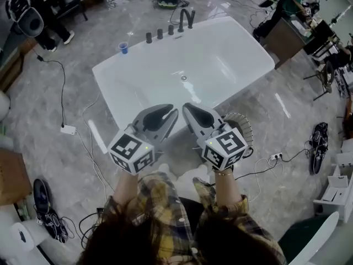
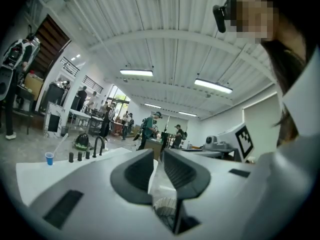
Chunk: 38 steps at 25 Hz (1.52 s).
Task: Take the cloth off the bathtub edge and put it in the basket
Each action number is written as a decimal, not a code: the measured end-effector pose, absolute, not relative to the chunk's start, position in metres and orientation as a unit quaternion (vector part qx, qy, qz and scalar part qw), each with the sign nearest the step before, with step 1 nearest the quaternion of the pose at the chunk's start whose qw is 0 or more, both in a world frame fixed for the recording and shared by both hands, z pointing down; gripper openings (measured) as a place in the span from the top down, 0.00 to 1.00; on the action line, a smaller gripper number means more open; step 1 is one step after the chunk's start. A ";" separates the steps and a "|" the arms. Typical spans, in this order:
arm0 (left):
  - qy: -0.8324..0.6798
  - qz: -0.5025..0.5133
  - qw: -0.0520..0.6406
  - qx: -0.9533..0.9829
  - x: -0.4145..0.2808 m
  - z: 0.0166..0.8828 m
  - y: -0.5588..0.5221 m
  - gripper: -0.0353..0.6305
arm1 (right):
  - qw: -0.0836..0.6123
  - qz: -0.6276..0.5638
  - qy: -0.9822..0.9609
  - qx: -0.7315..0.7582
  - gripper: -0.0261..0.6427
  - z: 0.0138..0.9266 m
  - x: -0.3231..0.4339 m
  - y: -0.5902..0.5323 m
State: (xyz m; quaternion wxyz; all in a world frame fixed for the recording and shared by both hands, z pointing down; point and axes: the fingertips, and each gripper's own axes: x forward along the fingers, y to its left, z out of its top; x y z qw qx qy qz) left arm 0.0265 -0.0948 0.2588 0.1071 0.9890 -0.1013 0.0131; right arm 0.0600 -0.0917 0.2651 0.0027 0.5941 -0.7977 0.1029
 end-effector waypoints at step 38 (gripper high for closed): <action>-0.122 -0.017 0.080 0.989 -0.025 0.246 -0.082 0.92 | 0.041 0.035 -0.827 0.559 0.94 0.250 0.001 -0.076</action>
